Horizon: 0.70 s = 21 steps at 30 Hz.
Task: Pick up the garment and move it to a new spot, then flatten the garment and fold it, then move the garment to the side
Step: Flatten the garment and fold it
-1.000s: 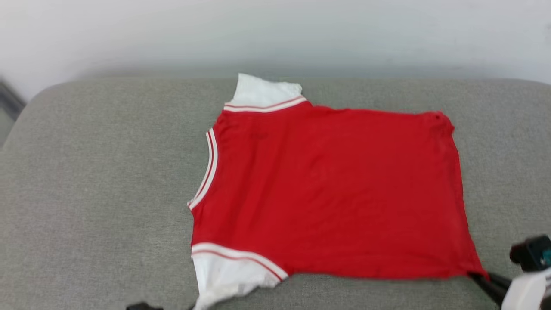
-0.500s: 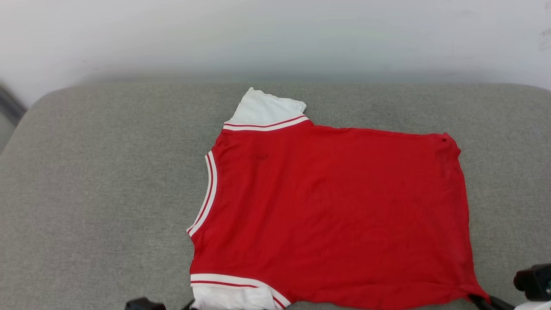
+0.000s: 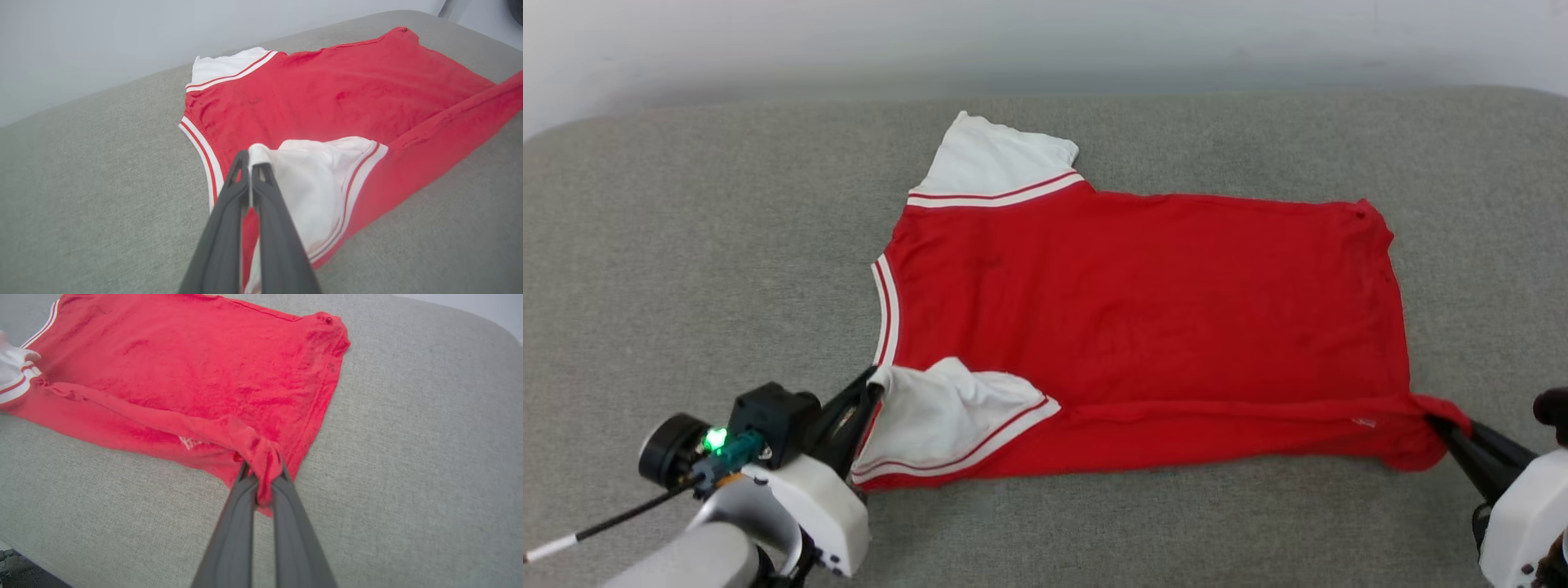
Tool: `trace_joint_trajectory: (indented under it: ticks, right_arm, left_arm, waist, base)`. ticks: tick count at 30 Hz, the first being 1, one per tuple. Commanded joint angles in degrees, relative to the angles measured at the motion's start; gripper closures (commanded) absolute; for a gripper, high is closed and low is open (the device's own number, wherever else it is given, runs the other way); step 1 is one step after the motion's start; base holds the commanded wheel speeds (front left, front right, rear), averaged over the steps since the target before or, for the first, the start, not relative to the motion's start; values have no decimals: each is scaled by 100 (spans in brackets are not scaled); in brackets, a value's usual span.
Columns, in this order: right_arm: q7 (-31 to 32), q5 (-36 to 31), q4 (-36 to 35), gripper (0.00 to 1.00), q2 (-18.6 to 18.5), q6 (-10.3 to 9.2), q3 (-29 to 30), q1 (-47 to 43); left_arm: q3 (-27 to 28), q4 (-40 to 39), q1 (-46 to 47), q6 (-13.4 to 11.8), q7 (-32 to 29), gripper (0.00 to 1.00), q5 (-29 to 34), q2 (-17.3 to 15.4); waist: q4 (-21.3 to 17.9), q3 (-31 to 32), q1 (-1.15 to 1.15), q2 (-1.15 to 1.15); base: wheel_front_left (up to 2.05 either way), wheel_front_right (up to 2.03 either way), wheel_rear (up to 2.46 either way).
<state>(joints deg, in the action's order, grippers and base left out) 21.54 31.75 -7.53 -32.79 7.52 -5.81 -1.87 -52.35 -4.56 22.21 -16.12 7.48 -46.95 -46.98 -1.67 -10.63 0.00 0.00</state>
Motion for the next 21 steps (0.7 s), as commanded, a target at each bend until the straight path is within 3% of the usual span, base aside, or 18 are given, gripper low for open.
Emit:
trace_joint_trajectory:
  ticks: [1,8,21]
  right_arm:
    - [13,-15,-27,100,21,-5,21,198]
    - [99,-24,181,100,49,-5,-44,800]
    - [219,-8,843,100,125,-6,-465,1530]
  left_arm:
    - [51,70,263,62,-46,100,78,-2]
    - [126,605,1131,466,-211,100,300,90]
    - [69,1710,1964,944,-343,100,456,372]
  waist:
    - [-94,-213,0,0]
    - [-177,-714,0,0]
    - [-264,-1392,0,0]
  base:
    - [0,0,0]
    - [0,0,0]
    - [0,0,0]
